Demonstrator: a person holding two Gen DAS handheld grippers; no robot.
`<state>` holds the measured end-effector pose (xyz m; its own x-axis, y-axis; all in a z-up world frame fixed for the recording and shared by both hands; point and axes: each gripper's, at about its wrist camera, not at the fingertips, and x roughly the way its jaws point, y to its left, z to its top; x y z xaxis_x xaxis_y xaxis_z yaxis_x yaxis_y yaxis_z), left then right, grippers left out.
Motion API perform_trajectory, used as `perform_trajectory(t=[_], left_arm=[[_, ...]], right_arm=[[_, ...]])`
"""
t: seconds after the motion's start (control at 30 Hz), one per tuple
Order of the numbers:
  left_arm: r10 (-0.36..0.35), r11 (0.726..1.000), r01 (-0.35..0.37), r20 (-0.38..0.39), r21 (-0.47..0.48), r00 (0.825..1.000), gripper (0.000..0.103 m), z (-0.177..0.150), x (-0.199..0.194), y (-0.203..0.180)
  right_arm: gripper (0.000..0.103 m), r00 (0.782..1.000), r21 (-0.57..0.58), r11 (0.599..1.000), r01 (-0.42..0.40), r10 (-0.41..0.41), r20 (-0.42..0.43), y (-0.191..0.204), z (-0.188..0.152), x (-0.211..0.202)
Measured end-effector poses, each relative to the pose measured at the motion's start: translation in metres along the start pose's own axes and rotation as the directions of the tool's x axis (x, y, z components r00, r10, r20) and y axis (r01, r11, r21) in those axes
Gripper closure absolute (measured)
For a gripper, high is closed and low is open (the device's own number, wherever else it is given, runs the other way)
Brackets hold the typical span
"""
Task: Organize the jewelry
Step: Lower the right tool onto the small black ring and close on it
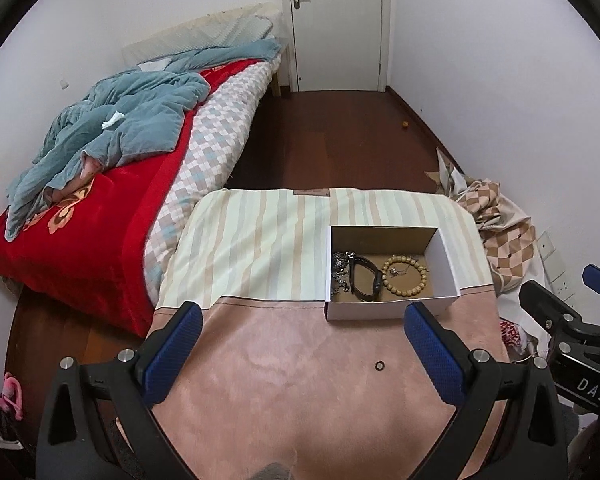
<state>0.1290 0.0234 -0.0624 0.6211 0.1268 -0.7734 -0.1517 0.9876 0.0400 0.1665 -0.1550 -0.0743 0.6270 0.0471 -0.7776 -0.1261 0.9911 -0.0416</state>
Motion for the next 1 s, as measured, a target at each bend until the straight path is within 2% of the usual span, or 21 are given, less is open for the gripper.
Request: perform_trajectory(t=[0.17,0.33,0.43,0.57,0.67,0.7,0.8,0.9,0.97,1.0], left_arm=[[-0.006,1.0,0.006,0.027,-0.015,1.0,0.0,-0.002,-0.014,0.001],[0.012,0.999,-0.01,0.039,-0.053,0.999,0.0,-0.014,-0.009,0.004],[0.028,0.998,-0.028,-0.003,-0.052,1.0,0.0,-0.026,0.012,0.002],[0.056,0.997,-0.059,-0.068,-0.052,0.996,0.0,-0.049,0.051,-0.001],[0.095,0.994,-0.101,-0.139,-0.035,0.986,0.0,-0.07,0.09,-0.004],[0.101,0.994,-0.108,-0.154,-0.033,0.983,0.0,-0.074,0.098,-0.004],[0.121,0.991,-0.129,-0.222,-0.024,0.967,0.0,-0.09,0.13,-0.006],[0.122,0.991,-0.134,-0.288,-0.023,0.95,0.0,-0.102,0.155,-0.006],[0.122,0.99,-0.136,-0.305,-0.026,0.944,0.0,-0.106,0.163,-0.004],[0.122,0.99,-0.136,-0.309,-0.024,0.943,0.0,-0.107,0.166,-0.003]], right_arm=[[0.002,1.0,0.008,1.0,-0.014,0.013,0.023,-0.001,-0.005,-0.021],[0.002,0.999,0.029,0.999,-0.032,0.031,0.018,-0.006,-0.014,-0.015],[0.002,0.999,0.059,0.997,-0.046,0.047,-0.017,-0.017,-0.029,0.006],[0.002,0.998,0.101,0.995,-0.018,0.024,-0.064,-0.033,-0.055,0.049],[0.002,0.994,0.117,0.993,-0.015,0.028,-0.104,-0.042,-0.077,0.09],[0.006,0.992,0.118,0.993,-0.029,0.043,-0.12,-0.043,-0.084,0.105],[0.027,0.983,0.114,0.992,-0.057,0.076,-0.166,-0.04,-0.1,0.148],[0.035,0.981,0.115,0.991,-0.075,0.094,-0.169,-0.035,-0.109,0.179],[0.037,0.982,0.111,0.99,-0.085,0.102,-0.158,-0.031,-0.111,0.193],[0.042,0.982,0.102,0.991,-0.083,0.099,-0.158,-0.029,-0.113,0.2]])
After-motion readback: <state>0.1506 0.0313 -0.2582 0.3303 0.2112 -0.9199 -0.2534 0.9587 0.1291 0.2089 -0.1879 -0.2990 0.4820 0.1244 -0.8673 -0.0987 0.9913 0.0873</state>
